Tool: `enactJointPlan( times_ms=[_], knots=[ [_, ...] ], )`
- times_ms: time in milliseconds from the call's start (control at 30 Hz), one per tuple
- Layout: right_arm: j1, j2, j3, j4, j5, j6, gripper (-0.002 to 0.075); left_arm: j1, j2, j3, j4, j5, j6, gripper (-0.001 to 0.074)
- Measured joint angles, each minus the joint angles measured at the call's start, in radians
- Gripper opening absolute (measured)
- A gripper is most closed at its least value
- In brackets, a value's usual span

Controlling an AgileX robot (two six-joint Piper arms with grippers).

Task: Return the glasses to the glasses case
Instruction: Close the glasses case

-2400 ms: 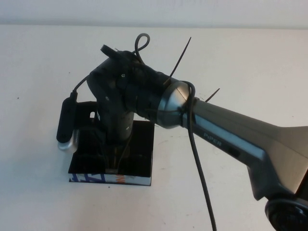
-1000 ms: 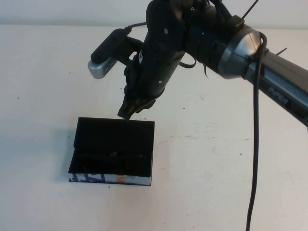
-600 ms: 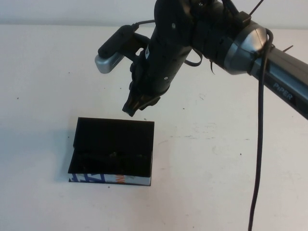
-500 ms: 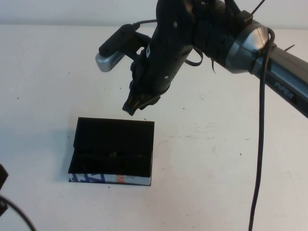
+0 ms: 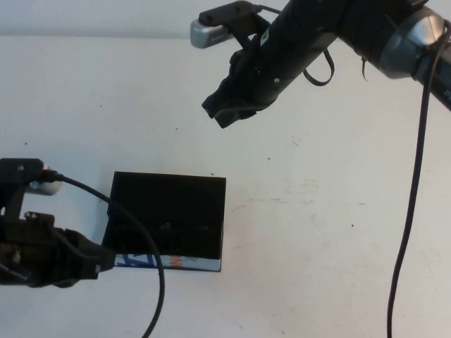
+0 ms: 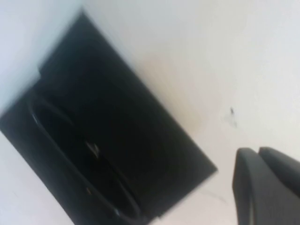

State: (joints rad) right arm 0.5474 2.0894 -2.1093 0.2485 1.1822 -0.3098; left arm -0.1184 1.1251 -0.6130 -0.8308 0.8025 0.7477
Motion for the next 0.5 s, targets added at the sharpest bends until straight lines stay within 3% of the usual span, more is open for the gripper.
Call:
enactJointPlan(
  times_ms=[300,500],
  knots=[
    [-0.038,0.106,-0.003,0.109,-0.080,0.000,-0.0011,0.000,0.253,0.011,-0.261,0.011,0.381,-0.0004],
    [-0.038,0.138,-0.003,0.171,-0.006,-0.053,-0.0011,0.000,0.355,0.036,-0.360,0.000,0.538,-0.0004]
  ],
)
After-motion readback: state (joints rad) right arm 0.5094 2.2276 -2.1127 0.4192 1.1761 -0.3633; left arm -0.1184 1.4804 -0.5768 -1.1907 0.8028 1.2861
